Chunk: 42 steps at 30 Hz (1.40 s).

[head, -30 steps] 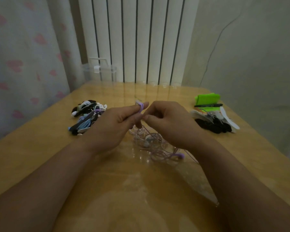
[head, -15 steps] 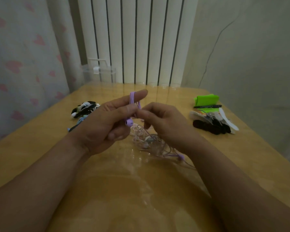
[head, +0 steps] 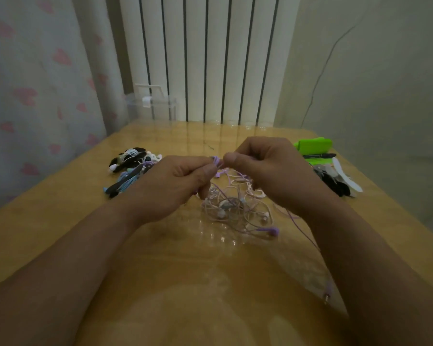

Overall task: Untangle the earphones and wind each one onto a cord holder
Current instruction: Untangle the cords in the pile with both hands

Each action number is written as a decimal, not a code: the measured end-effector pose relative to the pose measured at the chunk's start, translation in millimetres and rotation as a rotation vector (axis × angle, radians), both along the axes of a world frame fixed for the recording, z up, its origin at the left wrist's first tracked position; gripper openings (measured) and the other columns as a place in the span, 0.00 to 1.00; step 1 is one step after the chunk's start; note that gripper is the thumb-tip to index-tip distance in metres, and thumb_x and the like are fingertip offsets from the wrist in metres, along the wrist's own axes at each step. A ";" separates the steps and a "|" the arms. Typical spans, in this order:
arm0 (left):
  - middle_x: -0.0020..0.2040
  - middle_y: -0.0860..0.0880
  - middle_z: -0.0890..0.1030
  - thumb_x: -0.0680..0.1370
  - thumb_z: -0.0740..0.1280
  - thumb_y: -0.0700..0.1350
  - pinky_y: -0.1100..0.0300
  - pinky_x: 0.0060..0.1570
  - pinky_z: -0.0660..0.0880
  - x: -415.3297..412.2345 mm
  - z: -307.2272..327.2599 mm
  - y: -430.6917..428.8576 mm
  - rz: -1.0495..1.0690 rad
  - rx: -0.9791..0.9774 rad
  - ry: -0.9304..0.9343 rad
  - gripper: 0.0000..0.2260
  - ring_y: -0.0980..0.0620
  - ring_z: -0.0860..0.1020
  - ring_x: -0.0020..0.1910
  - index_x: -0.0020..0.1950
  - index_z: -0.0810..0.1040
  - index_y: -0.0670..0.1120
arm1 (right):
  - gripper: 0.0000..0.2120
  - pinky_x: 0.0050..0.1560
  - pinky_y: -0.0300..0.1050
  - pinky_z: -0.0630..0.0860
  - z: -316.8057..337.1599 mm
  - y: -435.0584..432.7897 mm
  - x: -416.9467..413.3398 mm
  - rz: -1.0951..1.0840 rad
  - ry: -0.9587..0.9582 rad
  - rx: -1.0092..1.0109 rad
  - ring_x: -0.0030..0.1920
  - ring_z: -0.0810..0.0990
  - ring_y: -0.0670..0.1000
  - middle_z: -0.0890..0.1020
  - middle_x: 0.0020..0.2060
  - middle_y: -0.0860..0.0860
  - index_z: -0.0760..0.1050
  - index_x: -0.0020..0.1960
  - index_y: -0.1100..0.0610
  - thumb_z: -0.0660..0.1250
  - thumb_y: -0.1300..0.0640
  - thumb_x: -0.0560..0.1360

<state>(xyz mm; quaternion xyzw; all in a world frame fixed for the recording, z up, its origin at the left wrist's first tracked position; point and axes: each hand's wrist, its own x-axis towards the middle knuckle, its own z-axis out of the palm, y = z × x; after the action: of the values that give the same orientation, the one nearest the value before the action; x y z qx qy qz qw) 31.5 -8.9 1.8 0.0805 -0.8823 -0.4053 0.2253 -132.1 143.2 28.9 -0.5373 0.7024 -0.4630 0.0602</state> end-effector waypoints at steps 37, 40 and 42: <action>0.55 0.47 0.85 0.84 0.62 0.47 0.61 0.28 0.55 -5.5 1.6 -9.2 -0.128 0.759 0.368 0.17 0.59 0.62 0.21 0.72 0.78 0.54 | 0.10 0.38 0.36 0.70 -22.8 -15.4 26.3 0.076 0.061 0.145 0.35 0.78 0.40 0.82 0.35 0.46 0.83 0.53 0.49 0.63 0.51 0.85; 0.63 0.51 0.84 0.86 0.63 0.47 0.71 0.34 0.62 -4.2 1.1 -4.1 0.162 0.316 0.268 0.13 0.54 0.84 0.46 0.66 0.80 0.60 | 0.11 0.39 0.41 0.72 -22.9 -15.0 33.3 0.088 0.171 0.178 0.42 0.81 0.39 0.81 0.35 0.44 0.83 0.52 0.52 0.64 0.50 0.85; 0.66 0.62 0.81 0.85 0.64 0.46 0.66 0.49 0.81 -3.9 -0.8 -4.2 0.184 0.123 0.201 0.13 0.61 0.80 0.59 0.67 0.80 0.59 | 0.09 0.38 0.42 0.72 -16.3 -11.1 29.3 0.021 0.244 0.170 0.42 0.80 0.38 0.80 0.34 0.42 0.82 0.51 0.50 0.65 0.48 0.84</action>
<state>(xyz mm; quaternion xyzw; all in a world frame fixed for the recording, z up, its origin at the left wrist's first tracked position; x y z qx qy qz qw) 27.6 -13.1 0.9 0.1339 -0.8177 -0.4421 0.3433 -102.8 132.1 12.6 -0.5899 0.7355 -0.3323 0.0243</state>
